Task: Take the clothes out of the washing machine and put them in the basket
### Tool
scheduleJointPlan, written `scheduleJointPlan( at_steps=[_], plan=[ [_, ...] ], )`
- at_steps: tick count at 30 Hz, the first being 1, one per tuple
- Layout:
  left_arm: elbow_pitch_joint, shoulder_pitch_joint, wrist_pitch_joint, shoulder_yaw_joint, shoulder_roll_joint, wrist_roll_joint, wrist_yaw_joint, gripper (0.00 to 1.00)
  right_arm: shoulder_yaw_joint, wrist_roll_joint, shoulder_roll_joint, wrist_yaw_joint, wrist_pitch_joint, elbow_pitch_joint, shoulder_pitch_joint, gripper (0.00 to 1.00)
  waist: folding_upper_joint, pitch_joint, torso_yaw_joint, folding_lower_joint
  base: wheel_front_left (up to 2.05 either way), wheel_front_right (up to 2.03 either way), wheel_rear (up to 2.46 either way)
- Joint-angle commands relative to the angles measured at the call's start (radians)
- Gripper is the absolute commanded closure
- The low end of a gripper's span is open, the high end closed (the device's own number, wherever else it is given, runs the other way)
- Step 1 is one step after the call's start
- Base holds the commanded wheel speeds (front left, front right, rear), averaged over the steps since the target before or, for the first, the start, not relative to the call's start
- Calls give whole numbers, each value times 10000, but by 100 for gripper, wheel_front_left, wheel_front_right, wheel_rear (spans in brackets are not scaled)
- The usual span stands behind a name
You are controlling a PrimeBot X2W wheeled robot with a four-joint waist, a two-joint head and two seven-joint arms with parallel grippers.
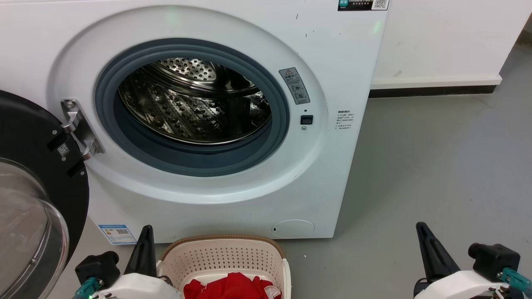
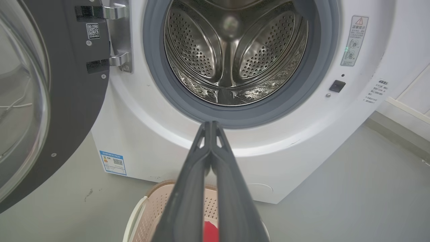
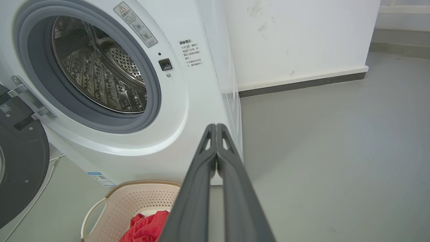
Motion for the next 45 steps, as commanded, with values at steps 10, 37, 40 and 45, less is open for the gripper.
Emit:
scheduleJointPlan(
  at_steps=[10,37,40,45],
  plan=[
    [68,-482,367,348,-113,-1826,-324,100,-74,2167,-138,-2,132,182,-596,100,-1,34,33,0,0,0,0],
    [504,-949,1168,972,-447,-5467,-951,100,-272,6388,-229,-3,443,792,-1171,100,-1,125,122,0,0,0,0],
    [541,-993,1240,1034,-477,-5811,-1019,100,-298,6779,-233,-3,486,853,-1208,100,-1,135,132,0,0,0,0],
    [610,-1048,1371,1137,-520,-6367,-1110,100,-344,7414,-238,-3,538,943,-1302,100,-1,152,148,0,0,0,0]
  ],
)
